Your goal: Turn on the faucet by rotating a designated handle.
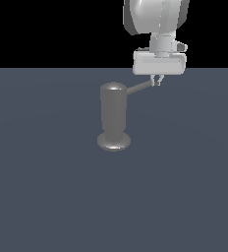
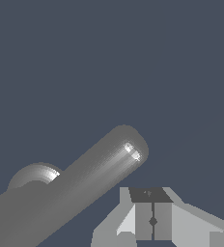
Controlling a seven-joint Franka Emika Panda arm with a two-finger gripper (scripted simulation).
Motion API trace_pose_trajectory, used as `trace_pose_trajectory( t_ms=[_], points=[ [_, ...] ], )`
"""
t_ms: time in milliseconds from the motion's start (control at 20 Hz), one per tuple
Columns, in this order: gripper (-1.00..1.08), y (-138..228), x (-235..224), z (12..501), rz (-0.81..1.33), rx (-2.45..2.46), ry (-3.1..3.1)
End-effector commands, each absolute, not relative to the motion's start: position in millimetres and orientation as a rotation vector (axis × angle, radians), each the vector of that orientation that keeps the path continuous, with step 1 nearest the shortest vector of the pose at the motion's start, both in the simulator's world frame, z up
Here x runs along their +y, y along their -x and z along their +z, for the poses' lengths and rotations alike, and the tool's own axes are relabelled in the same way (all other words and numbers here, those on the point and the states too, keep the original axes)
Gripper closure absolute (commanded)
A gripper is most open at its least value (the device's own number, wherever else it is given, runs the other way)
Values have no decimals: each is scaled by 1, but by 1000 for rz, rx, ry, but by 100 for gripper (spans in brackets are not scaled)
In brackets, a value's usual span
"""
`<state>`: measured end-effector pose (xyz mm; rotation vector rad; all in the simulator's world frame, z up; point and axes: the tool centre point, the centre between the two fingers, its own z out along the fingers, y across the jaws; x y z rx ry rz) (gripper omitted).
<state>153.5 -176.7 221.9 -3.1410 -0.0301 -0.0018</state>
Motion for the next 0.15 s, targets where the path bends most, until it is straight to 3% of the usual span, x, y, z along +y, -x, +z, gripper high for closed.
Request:
trace_pose_trajectory(
  t_ms=[0, 100],
  points=[
    [108, -158, -176, 222, -2, -29, 3141],
    [108, -160, -176, 221, -1, -28, 3141]
  ],
)
